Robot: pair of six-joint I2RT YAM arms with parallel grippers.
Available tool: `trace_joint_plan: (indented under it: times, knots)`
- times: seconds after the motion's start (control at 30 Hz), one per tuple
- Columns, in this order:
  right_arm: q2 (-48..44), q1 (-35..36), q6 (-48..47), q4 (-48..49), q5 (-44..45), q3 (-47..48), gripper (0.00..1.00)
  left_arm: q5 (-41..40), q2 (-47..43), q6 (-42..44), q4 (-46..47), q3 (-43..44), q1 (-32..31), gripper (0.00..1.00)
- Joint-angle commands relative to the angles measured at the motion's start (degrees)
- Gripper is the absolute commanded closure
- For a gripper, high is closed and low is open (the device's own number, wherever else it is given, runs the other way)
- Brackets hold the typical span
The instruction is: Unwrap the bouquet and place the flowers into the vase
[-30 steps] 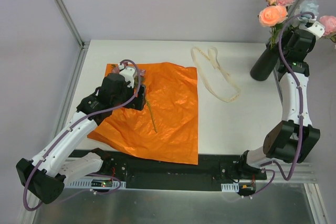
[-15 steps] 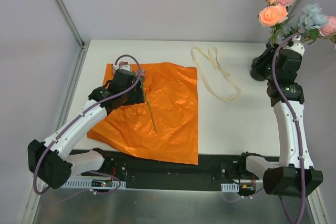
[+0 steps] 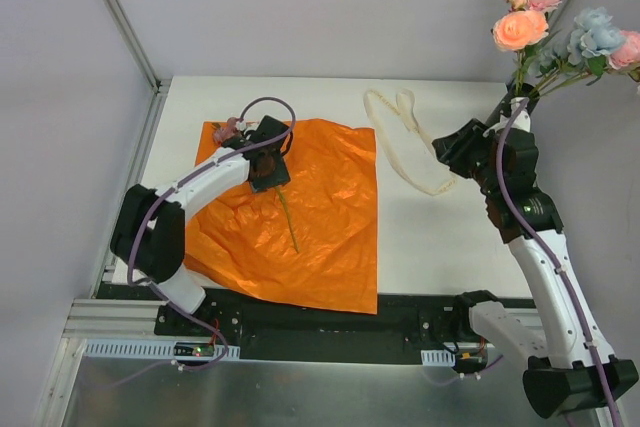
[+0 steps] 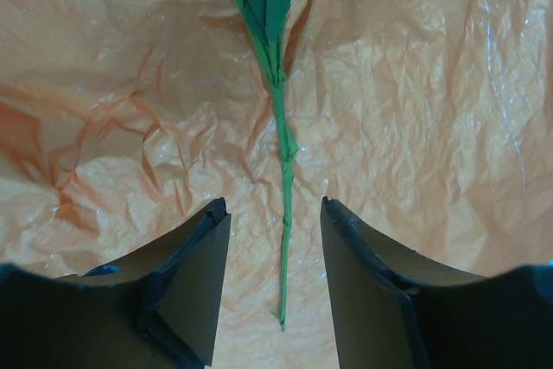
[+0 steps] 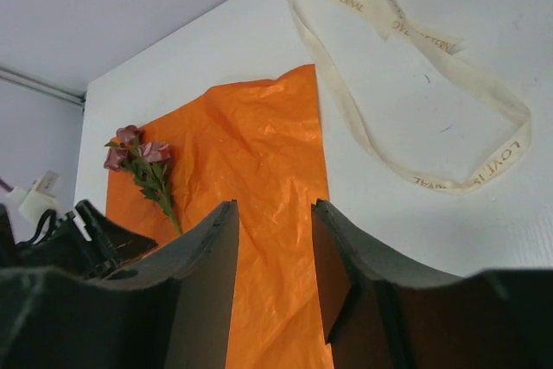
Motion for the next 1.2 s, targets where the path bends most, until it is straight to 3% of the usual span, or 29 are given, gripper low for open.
trace_joint_plan:
  times: [0.0,0.3,0.67,0.87,0.97,1.1,1.17]
  knots:
    - [-3.03,1.08,1.52,1.39,-2.69,0.46,0.55,-2.54,4.54,-2.94,1.66,4.89,1.33,0.53]
    - [-6.01,1.35,0.64,0.34,-5.6,-0.16,0.55,-2.71,12.9,-4.44,2.72,7.88,2.03,0.65]
    - [-5.23,1.79,0.2,0.86,-7.45,0.89,0.55,-1.92,18.0,-3.12,3.86,6.21,3.97,0.67]
    - [-4.09,3.54,0.2,1.22,-7.63,1.95,0.55,-1.4,20.64,-1.45,4.3,6.56,4.93,0.74]
    - [-3.82,4.68,-0.15,0.43,-6.67,2.39,0.55,-1.04,21.26,-0.66,4.91,6.74,5.63,0.81]
    - [-3.82,5.74,-0.5,0.08,-5.35,2.13,0.55,-1.13,20.73,1.27,5.09,7.79,6.34,0.99]
    - [-3.65,6.09,-0.59,-0.1,-5.34,2.13,0.55,-1.48,19.51,2.32,5.01,8.41,6.52,1.0]
